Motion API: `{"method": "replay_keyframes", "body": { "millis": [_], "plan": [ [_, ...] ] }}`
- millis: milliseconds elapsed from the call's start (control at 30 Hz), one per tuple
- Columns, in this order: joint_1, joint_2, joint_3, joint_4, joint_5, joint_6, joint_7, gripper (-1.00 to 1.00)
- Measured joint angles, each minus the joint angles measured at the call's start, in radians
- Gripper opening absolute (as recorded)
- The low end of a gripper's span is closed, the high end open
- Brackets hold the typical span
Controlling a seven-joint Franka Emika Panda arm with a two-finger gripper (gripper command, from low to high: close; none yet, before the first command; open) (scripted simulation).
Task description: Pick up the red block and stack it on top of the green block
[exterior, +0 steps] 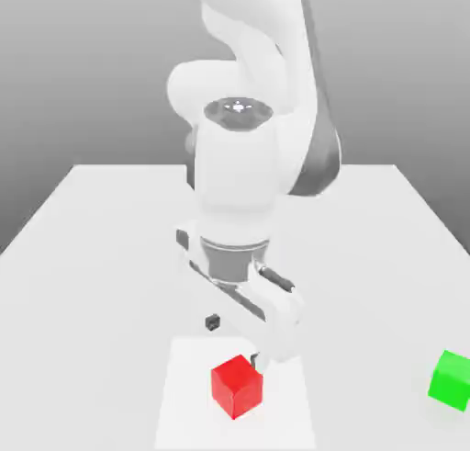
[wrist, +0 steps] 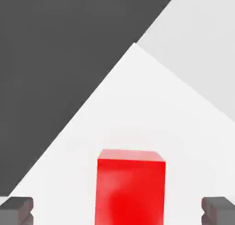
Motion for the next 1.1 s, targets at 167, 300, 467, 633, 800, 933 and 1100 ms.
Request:
{"method": "replay_keyframes", "body": {
  "millis": [167,300,467,633,800,933,1100],
  "plan": [
    [0.049,0.135,-0.063,0.019,-0.067,0.111,0.055,-1.00],
    [0.049,0.135,-0.063,0.019,-0.068,0.113,0.056,-1.00],
    [0.026,0.050,-0.029,0.005,-0.017,0.042,0.019,-1.00],
    [0.079,-0.040,0.054,0.038,0.020,-0.087,-0.014,-1.00],
    [0.217,-0.010,0.178,0.135,-0.021,-0.163,0.011,-1.00],
    [0.352,0.080,0.241,0.230,-0.110,-0.180,0.065,-1.00],
    [0.437,0.191,0.193,0.267,-0.203,-0.117,0.128,1.00]
  ]
}}
